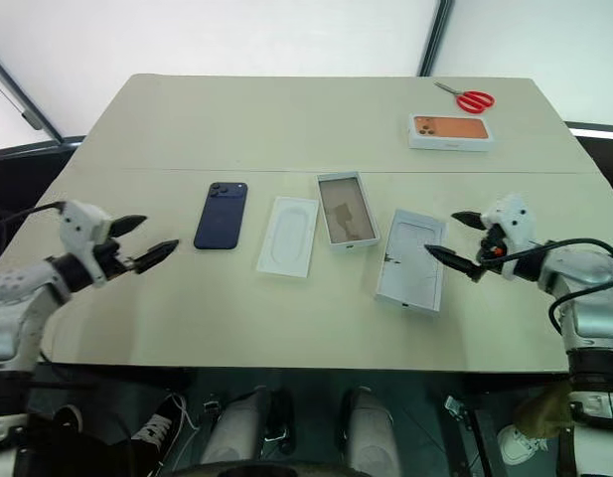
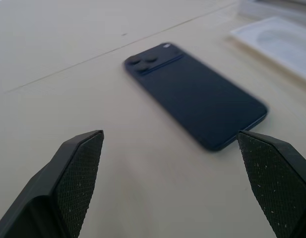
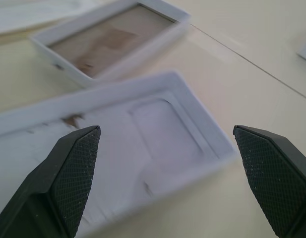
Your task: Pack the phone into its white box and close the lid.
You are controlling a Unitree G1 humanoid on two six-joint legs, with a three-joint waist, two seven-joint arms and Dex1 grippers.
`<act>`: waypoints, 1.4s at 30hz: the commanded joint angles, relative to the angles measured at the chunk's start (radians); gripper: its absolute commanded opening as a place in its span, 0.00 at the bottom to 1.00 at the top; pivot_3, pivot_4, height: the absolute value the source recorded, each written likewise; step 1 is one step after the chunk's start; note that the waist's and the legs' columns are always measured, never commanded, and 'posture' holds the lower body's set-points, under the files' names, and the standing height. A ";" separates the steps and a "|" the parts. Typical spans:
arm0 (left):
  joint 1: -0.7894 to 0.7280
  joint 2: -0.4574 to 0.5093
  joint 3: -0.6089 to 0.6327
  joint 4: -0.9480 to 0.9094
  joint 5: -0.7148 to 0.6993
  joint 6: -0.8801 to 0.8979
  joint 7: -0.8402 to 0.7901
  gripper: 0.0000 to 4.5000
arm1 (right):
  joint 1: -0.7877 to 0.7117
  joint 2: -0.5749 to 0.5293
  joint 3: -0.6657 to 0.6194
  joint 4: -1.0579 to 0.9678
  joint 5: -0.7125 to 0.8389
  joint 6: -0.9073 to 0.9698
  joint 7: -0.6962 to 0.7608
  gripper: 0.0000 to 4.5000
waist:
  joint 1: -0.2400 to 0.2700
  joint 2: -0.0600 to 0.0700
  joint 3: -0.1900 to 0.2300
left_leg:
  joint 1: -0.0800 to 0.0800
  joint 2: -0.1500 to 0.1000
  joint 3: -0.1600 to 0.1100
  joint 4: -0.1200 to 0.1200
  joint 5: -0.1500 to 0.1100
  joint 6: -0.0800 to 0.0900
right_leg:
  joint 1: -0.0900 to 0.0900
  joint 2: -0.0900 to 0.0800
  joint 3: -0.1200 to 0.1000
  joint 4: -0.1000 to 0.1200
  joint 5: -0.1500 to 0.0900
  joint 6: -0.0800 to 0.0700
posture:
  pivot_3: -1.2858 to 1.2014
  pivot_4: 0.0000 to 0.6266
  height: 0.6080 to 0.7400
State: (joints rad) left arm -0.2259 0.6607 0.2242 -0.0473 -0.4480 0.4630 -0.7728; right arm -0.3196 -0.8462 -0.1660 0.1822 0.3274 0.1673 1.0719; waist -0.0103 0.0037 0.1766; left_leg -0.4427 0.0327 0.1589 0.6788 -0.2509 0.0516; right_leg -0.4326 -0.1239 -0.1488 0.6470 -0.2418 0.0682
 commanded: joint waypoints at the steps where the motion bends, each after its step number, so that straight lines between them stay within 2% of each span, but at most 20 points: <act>1: -0.112 -0.091 -0.023 -0.097 -0.125 0.213 0.106 1.00 | -0.063 -0.038 0.051 -0.123 -0.008 0.023 0.049 0.99 | 0.003 -0.001 0.001 | 0.000 0.000 0.000 0.001 0.000 0.000 | 0.001 0.000 0.000 0.000 0.000 0.000 | 0.52 0.24 0.98; 3: -0.164 -0.161 -0.037 -0.106 -0.188 0.312 0.143 1.00 | -0.117 -0.022 0.087 -0.162 0.009 0.087 0.053 0.99 | 0.002 -0.002 0.001 | 0.000 0.000 -0.001 0.002 0.000 0.000 | 0.002 0.001 0.000 0.000 0.000 0.001 | 0.52 0.24 0.98; 7: -0.223 -0.267 -0.116 -0.072 -0.171 0.394 0.217 1.00 | -0.183 0.016 0.139 -0.172 -0.022 0.077 0.041 0.99 | 0.002 -0.002 0.001 | 0.001 0.000 -0.001 0.002 0.000 0.001 | 0.003 0.003 0.000 0.001 0.000 0.001 | 0.52 0.24 0.98; 10: -0.264 -0.334 -0.113 -0.027 -0.230 0.520 0.255 1.00 | -0.193 0.033 0.155 -0.167 -0.030 0.069 0.035 0.99 | 0.004 -0.003 0.002 | 0.001 0.000 -0.001 0.003 0.001 0.001 | 0.003 0.005 0.000 0.001 0.000 0.001 | 0.52 0.24 0.98; 18: -0.329 -0.341 -0.079 0.065 -0.233 0.637 0.309 1.00 | -0.175 0.036 0.149 -0.166 -0.040 0.061 0.020 0.99 | 0.001 -0.004 0.002 | 0.001 0.000 -0.001 0.004 0.001 0.000 | 0.003 0.005 0.000 0.001 0.000 0.001 | 0.52 0.24 0.98; 26: -0.376 -0.473 0.008 0.183 -0.277 0.754 0.392 1.00 | -0.197 0.056 0.166 -0.177 -0.040 0.062 0.019 0.99 | 0.016 -0.004 0.002 | 0.002 0.000 -0.002 0.004 0.001 0.000 | 0.004 0.005 0.000 0.001 0.000 0.001 | 0.52 0.24 0.98; 30: -0.385 -0.497 0.061 0.205 -0.303 0.788 0.414 1.00 | -0.189 0.058 0.164 -0.177 -0.042 0.058 0.015 0.99 | 0.023 -0.004 0.002 | 0.002 0.000 -0.002 0.005 0.001 0.000 | 0.005 0.004 0.000 0.001 0.000 0.001 | 0.52 0.24 0.98; 33: -0.392 -0.506 0.097 0.221 -0.323 0.802 0.428 0.84 | -0.183 0.060 0.167 -0.178 -0.047 0.051 0.011 1.00 | 0.022 -0.004 0.002 | 0.002 0.000 -0.002 0.005 0.001 0.000 | 0.005 0.004 0.000 0.001 0.000 0.001 | 0.52 0.24 0.98; 40: -0.382 -0.513 0.113 0.218 -0.324 0.833 0.450 0.03 | -0.189 0.064 0.169 -0.181 -0.051 0.049 0.005 1.00 | 0.022 -0.004 0.002 | 0.002 0.000 -0.002 0.005 0.001 0.000 | 0.005 0.005 0.000 0.001 0.000 0.001 | 0.52 0.24 0.98; 42: -0.379 -0.504 0.106 0.220 -0.311 0.828 0.461 0.01 | -0.191 0.066 0.171 -0.179 -0.054 0.048 0.002 1.00 | 0.021 -0.004 0.002 | 0.003 0.000 -0.002 0.005 0.001 0.000 | 0.005 0.005 0.000 0.001 0.000 0.001 | 0.52 0.24 0.98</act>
State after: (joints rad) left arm -0.6071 0.1479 0.3322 0.1785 -0.7697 1.2943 -0.3209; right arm -0.4952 -0.7833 0.0179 0.0279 0.2763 0.2318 1.0809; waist 0.0107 -0.0003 0.1785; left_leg -0.4401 0.0324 0.1570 0.6834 -0.2499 0.0516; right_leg -0.4272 -0.1194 -0.1488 0.6479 -0.2423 0.0695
